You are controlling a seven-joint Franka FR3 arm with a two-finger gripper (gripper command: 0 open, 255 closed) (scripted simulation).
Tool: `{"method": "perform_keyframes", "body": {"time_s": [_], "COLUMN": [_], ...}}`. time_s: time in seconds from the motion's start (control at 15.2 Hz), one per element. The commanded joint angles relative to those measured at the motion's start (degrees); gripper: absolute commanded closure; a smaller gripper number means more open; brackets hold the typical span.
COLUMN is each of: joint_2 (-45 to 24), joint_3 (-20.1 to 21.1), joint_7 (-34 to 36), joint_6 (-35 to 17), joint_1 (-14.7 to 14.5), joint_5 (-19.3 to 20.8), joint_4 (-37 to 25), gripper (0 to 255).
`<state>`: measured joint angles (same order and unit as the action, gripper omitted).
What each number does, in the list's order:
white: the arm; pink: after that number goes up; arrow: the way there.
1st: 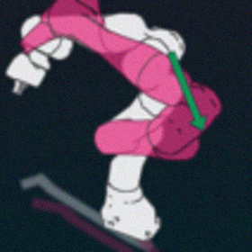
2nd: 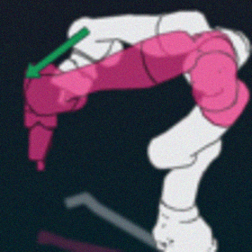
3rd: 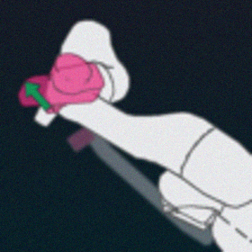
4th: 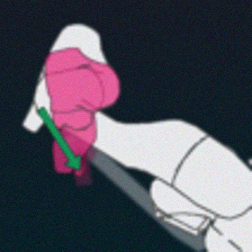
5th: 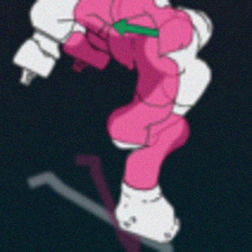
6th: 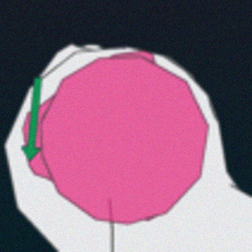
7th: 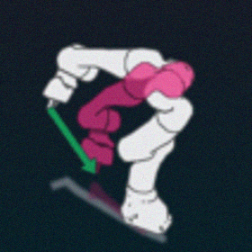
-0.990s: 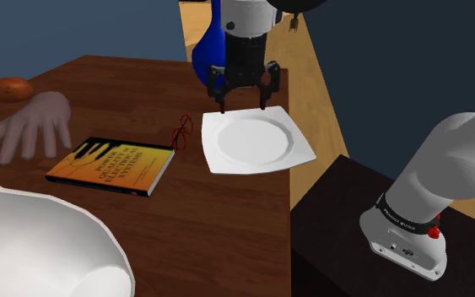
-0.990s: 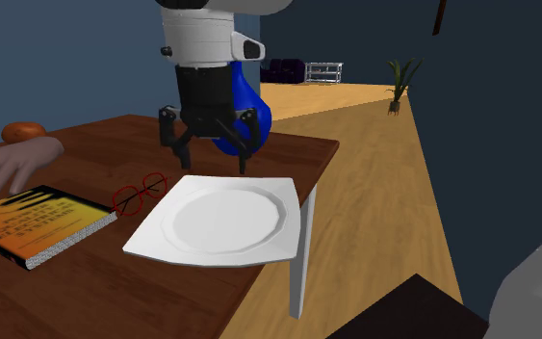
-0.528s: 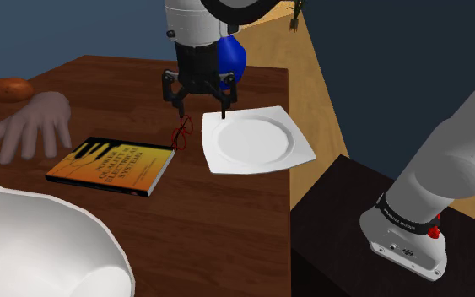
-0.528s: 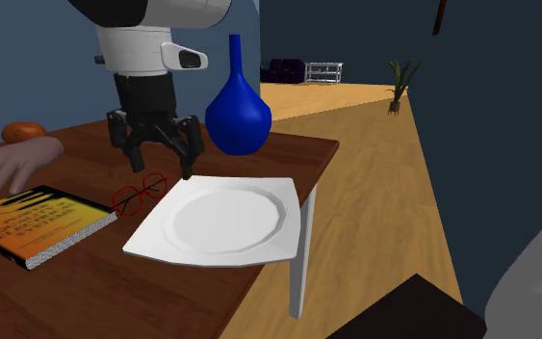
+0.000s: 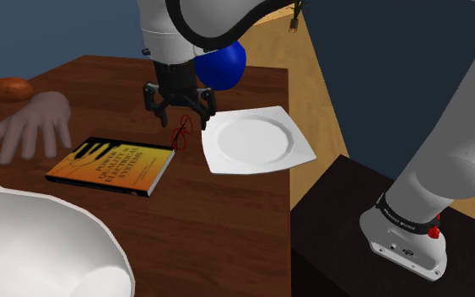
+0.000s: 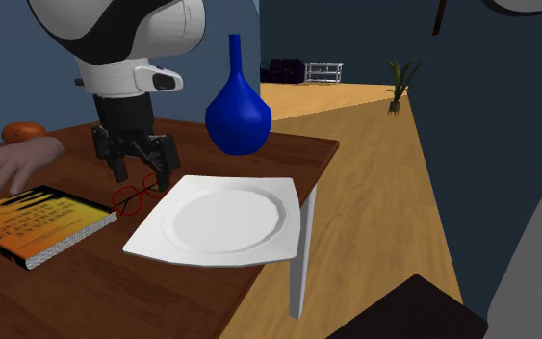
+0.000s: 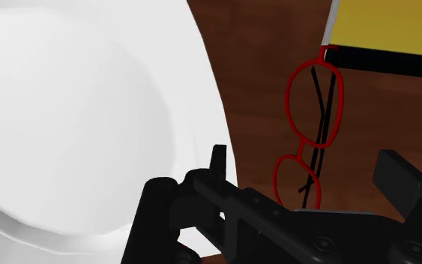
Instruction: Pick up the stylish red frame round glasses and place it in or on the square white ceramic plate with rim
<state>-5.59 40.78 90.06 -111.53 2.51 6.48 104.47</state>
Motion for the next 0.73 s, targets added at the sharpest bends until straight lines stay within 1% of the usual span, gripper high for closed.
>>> {"method": "perform_keyframes", "body": {"time_s": [0.0,0.13,0.59,0.66], "joint_2": [-0.9,-1.3,-1.3,-1.2], "joint_3": [0.0,-0.1,-0.1,-0.1], "joint_7": [0.5,0.7,0.7,0.7], "joint_6": [-1.4,-2.5,-2.5,-2.6], "joint_1": [-0.2,-0.2,-0.2,-0.2], "joint_5": [0.7,1.0,1.0,1.0], "joint_4": [0.7,1.6,1.6,1.7], "gripper": [0,0,0,255]}}
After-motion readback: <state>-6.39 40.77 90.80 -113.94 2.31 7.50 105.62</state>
